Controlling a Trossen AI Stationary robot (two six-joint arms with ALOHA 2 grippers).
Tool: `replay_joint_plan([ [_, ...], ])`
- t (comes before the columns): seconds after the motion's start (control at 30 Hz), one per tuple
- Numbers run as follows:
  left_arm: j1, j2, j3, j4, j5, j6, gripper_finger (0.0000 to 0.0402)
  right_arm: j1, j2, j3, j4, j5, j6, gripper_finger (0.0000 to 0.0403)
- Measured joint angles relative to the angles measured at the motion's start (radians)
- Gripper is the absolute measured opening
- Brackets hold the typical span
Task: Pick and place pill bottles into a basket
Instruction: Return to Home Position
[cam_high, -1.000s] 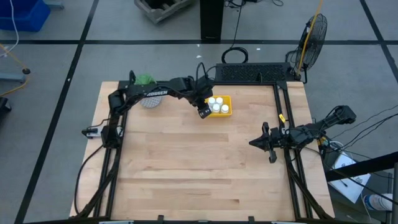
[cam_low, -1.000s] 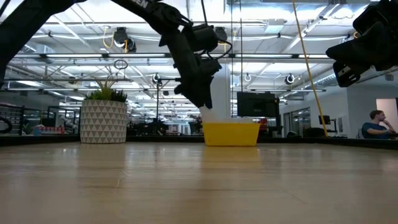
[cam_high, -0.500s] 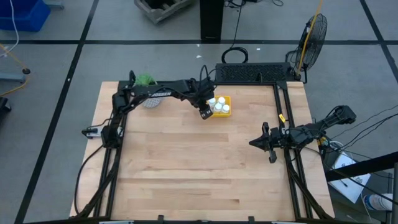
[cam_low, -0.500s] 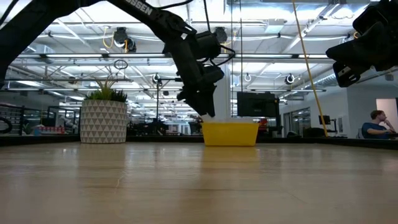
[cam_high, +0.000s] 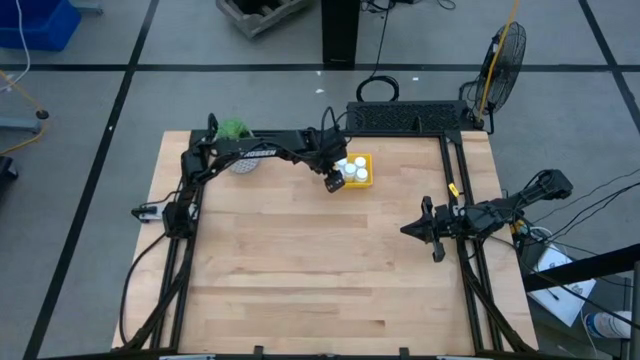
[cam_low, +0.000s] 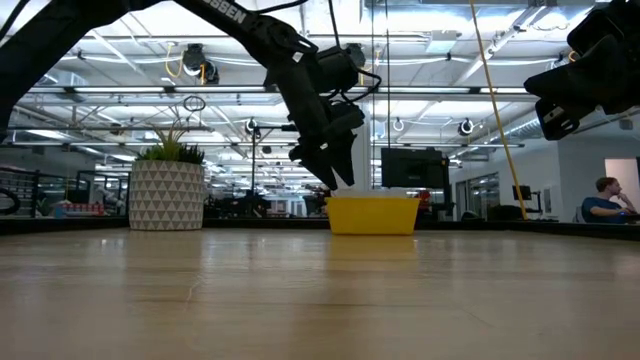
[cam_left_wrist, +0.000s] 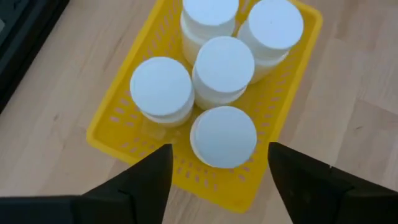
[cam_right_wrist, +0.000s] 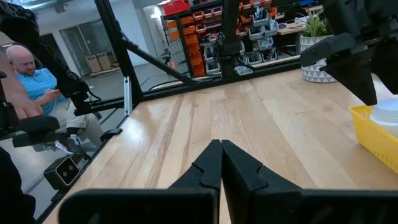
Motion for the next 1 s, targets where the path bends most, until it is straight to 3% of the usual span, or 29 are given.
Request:
replay_joint_plan([
  [0.13,0.000,-0.005,0.000,-0.024,0.007,-0.011,0.0279,0.000,0.000,0.000,0.000,0.000,0.000,0.0000],
  [0.3,-0.006,-0.067,0.000,-0.124,0.092,-0.053,0.0286,0.000,0.000,0.000,0.000,0.000,0.000,0.0000],
  [0.5,-0.108,-0.204,-0.099,-0.002,0.092,-0.067,0.0279,0.000,0.000,0.000,0.000,0.000,0.000,0.0000],
  [0.67,-0.212,-0.380,-0.320,0.237,0.090,-0.104,0.0282,0.000,0.000,0.000,0.000,0.000,0.000,0.0000],
  [0.9,-0.345,-0.667,-0.734,0.691,0.088,-0.274,0.0285,0.000,0.000,0.000,0.000,0.000,0.000,0.0000],
  [1.0,-0.386,-0.777,-0.867,0.779,0.094,-0.303,0.0280,0.000,0.000,0.000,0.000,0.000,0.000,0.0000],
])
